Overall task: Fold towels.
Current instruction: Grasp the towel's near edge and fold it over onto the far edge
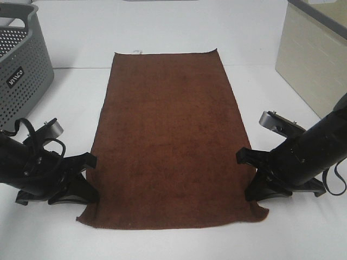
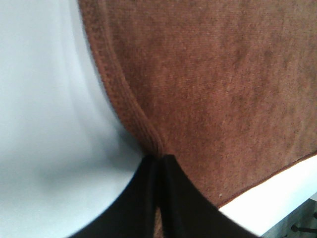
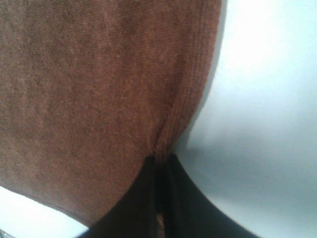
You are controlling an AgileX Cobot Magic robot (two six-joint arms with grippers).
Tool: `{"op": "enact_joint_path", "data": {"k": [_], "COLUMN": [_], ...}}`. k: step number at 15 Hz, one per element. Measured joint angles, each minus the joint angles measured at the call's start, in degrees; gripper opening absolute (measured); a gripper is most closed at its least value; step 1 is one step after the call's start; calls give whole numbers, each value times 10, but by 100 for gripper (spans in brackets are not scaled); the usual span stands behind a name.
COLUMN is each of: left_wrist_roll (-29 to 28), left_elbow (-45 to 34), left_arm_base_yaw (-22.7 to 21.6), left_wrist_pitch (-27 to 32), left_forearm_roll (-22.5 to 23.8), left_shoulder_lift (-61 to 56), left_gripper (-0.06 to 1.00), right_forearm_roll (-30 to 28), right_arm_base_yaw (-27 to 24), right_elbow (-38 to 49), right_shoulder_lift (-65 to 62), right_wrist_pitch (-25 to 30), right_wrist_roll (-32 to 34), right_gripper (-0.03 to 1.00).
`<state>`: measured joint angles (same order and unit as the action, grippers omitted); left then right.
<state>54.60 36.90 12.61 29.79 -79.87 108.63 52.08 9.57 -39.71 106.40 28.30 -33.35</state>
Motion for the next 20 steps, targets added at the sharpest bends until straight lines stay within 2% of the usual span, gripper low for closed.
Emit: {"op": "enact_joint_path", "data": {"k": [4, 7, 11, 13, 17, 20], "left_wrist_roll": [2, -8, -101, -127, -132, -133], "left_elbow": [0, 0, -6, -42, -95, -132], "left_arm_base_yaw": [0, 0, 0, 0, 0, 0], "left_wrist_pitch": [-5, -5, 18, 25, 33, 40], "left_forearm_roll": [16, 46, 155, 186, 190, 190], "left_shoulder_lift": [-3, -47, -95, -121, -161, -193], "left_gripper": [0, 0, 0, 0, 0, 0], "right_forearm_roll": [2, -1, -5, -5, -5, -9], "right_arm_base_yaw": [0, 0, 0, 0, 0, 0], "right_elbow": [1, 3, 40, 79, 120, 139], "right_shoulder_lift": [-3, -40, -92, -124, -155, -158], "right_wrist_pitch": [5, 21, 44, 44, 48, 73], "right_wrist_roll": [2, 25, 35, 43, 45, 45], "right_gripper": [0, 0, 0, 0, 0, 0]}}
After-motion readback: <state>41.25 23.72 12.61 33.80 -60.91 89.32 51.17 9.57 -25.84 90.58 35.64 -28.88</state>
